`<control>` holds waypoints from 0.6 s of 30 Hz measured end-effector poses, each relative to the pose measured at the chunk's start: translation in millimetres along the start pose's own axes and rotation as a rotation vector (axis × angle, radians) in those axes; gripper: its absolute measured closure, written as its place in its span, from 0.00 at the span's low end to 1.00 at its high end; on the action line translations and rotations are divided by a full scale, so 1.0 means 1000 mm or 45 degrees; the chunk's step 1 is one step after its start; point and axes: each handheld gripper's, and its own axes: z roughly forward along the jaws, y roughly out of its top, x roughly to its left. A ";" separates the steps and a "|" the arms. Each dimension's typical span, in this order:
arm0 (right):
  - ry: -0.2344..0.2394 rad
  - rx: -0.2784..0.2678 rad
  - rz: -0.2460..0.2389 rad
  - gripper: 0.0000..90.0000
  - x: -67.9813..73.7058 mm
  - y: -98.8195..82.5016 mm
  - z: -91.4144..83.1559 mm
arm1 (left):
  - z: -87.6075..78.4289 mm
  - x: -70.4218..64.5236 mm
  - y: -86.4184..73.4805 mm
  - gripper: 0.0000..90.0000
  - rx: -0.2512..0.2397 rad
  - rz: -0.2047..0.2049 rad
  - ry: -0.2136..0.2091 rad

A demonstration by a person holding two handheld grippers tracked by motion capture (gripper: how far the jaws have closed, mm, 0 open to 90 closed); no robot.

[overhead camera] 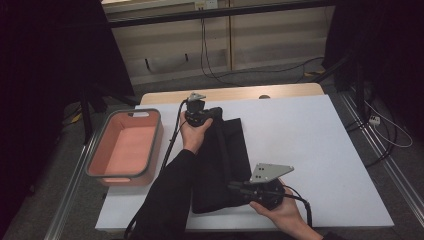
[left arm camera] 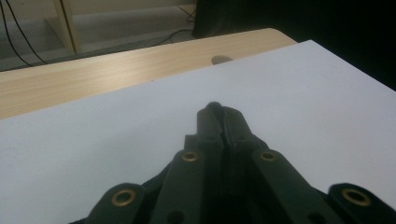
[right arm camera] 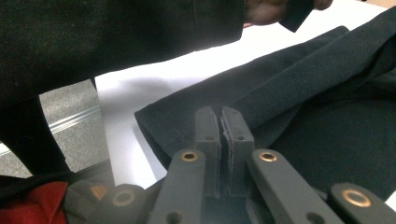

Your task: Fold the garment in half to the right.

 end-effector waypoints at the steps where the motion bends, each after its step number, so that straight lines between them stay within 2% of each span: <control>1: 0.000 0.000 0.000 0.96 0.000 0.000 0.000 | 0.001 0.000 0.000 0.97 0.008 0.008 -0.003; 10: -0.035 0.019 0.006 0.96 -0.004 -0.004 -0.009 | 0.009 -0.001 0.001 0.97 0.023 -0.004 0.003; 14: -0.047 0.031 0.000 0.96 -0.005 -0.007 -0.011 | 0.018 -0.007 0.001 0.97 0.039 0.009 -0.006; 18: -0.053 0.040 0.004 0.96 -0.006 -0.009 -0.012 | 0.020 -0.011 0.001 0.97 0.026 0.015 -0.015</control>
